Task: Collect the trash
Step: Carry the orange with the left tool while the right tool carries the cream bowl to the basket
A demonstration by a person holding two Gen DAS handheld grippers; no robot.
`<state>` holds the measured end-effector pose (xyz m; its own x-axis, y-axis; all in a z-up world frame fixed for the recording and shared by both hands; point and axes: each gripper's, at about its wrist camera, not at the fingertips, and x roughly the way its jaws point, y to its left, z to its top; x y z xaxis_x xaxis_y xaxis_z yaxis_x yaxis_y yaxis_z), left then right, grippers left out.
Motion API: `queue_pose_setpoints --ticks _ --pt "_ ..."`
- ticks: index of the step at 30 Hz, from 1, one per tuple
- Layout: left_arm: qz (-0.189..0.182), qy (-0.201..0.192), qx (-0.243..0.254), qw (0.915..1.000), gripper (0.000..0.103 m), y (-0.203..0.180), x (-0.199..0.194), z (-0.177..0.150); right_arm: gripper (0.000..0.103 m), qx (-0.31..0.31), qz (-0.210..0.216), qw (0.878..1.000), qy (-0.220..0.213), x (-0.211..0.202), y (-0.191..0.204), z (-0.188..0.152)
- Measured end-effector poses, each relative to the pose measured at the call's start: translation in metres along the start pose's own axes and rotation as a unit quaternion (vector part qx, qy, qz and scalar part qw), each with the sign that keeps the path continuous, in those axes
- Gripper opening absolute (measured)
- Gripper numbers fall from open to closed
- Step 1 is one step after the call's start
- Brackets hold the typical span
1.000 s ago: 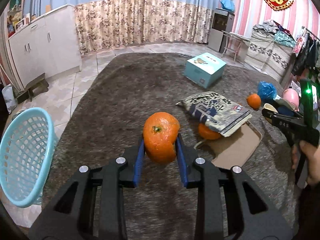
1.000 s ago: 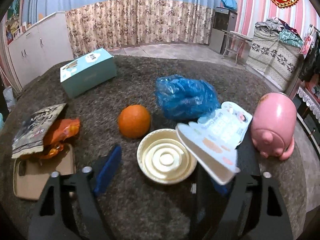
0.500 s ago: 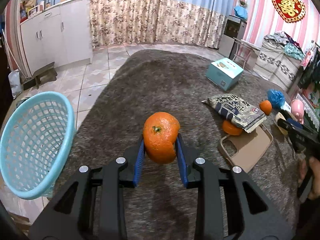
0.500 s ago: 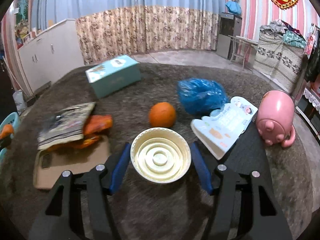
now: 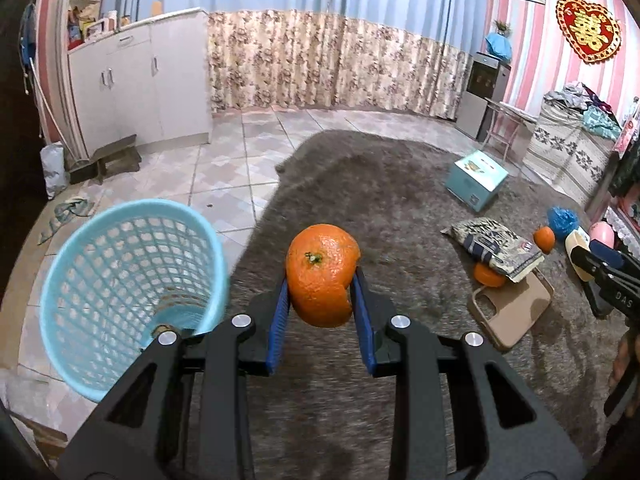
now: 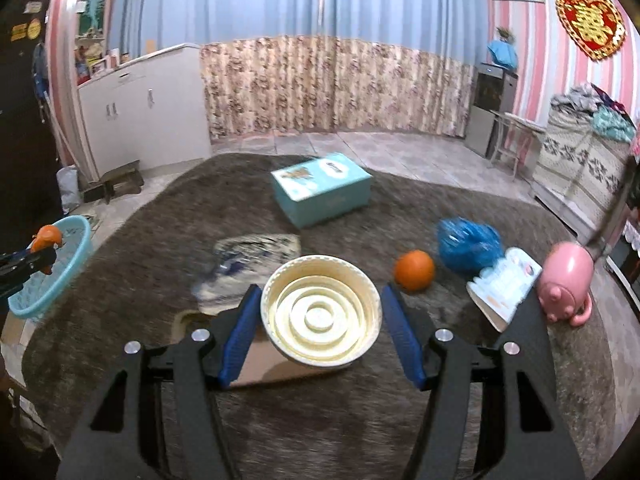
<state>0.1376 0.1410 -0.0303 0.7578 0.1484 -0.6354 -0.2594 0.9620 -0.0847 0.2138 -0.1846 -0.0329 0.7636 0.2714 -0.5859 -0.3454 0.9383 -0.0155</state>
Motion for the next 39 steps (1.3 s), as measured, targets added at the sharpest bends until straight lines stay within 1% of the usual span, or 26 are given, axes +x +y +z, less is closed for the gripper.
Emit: queue_pose_setpoints --ticks 5,11,23,28,33,36,38,39 --pt "0.019 -0.009 -0.008 0.9998 0.029 0.026 -0.012 0.004 0.061 -0.016 0.019 1.0 -0.002 0.0 0.032 0.006" --pt "0.035 -0.017 -0.016 0.9991 0.029 0.056 -0.021 0.008 0.061 -0.049 0.04 0.998 -0.006 0.003 0.08 0.018" --pt "0.054 -0.027 -0.042 0.9973 0.029 0.109 -0.02 0.01 0.061 -0.079 0.078 0.994 -0.016 0.007 0.155 0.037" --pt "0.064 -0.026 -0.059 0.9959 0.029 0.137 -0.014 0.008 0.061 -0.092 0.1 0.991 -0.014 0.019 0.192 0.043" --pt "0.075 -0.017 -0.052 0.9957 0.029 0.153 -0.001 0.005 0.061 -0.108 0.115 0.987 -0.006 0.033 0.225 0.046" --pt "0.067 -0.005 -0.049 0.9965 0.029 0.162 0.012 0.006 0.061 -0.112 0.121 0.986 -0.003 0.039 0.238 0.048" --pt "0.065 -0.001 -0.048 0.9967 0.032 0.166 0.018 0.006 0.061 -0.112 0.123 0.986 0.001 0.044 0.245 0.048" --pt "0.063 0.001 -0.046 0.997 0.036 0.167 0.021 0.007 0.061 -0.111 0.125 0.986 0.003 0.047 0.247 0.048"
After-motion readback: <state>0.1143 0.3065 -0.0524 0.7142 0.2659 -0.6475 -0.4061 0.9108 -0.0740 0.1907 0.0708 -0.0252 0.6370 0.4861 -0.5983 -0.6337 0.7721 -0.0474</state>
